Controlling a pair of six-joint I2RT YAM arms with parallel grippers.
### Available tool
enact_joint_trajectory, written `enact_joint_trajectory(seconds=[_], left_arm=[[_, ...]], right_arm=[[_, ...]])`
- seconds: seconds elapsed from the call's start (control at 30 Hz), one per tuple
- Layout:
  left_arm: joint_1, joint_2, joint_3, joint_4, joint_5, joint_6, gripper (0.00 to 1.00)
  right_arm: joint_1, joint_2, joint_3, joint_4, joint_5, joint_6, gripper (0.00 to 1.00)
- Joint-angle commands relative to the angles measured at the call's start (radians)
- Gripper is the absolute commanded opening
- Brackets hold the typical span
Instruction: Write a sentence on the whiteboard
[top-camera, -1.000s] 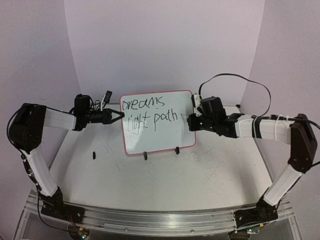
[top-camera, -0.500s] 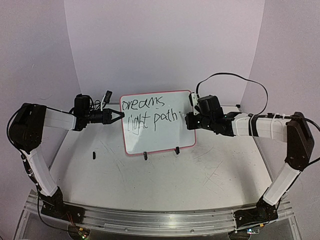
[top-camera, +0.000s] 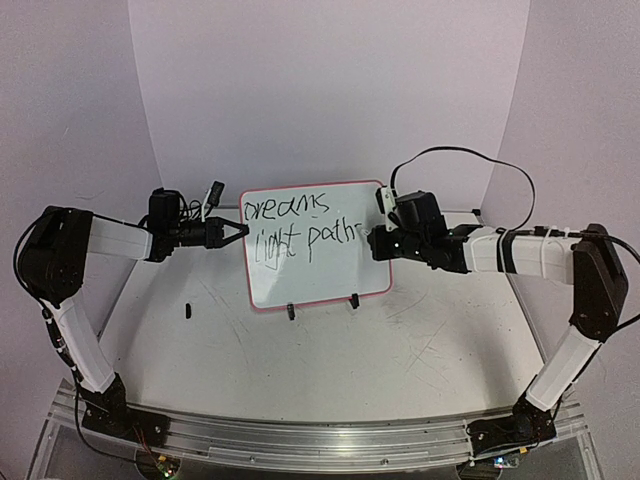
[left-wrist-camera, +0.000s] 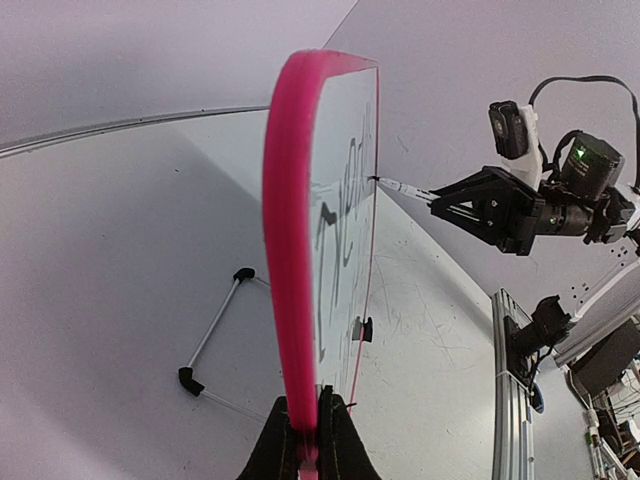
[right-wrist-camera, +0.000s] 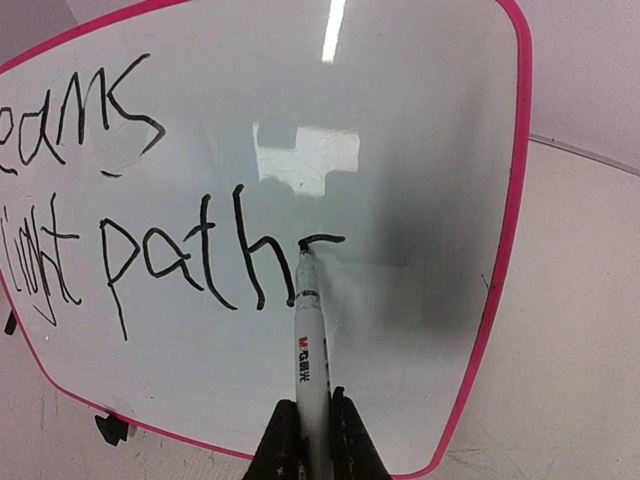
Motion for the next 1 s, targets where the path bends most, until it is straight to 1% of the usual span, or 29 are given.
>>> enact_joint_trajectory(seconds=[0.0,0.5,0.77,0.97], left_arm=[[-0.012,0.006,0.029,-0.012,-0.076,0.064,0.0],[-0.012,0.003,0.029,-0.012,-0.076,0.062,0.0],[-0.012,0.007,0.033,-0.012,-0.075,0.062,0.0],[-0.012,0.004,0.032,-0.013,-0.074,0.062,0.0]], right_arm=[[-0.002,-0.015,-0.031,0.003,0.026,0.013,0.0],[-0.002,-0.048,-0.058,-0.038,0.099,0.026,0.0],[0.006,-0.061,-0.076,-0.074,0.083,0.027,0.0],[0.039,-0.033,-0.056,-0.077,0.064,0.038,0.0]])
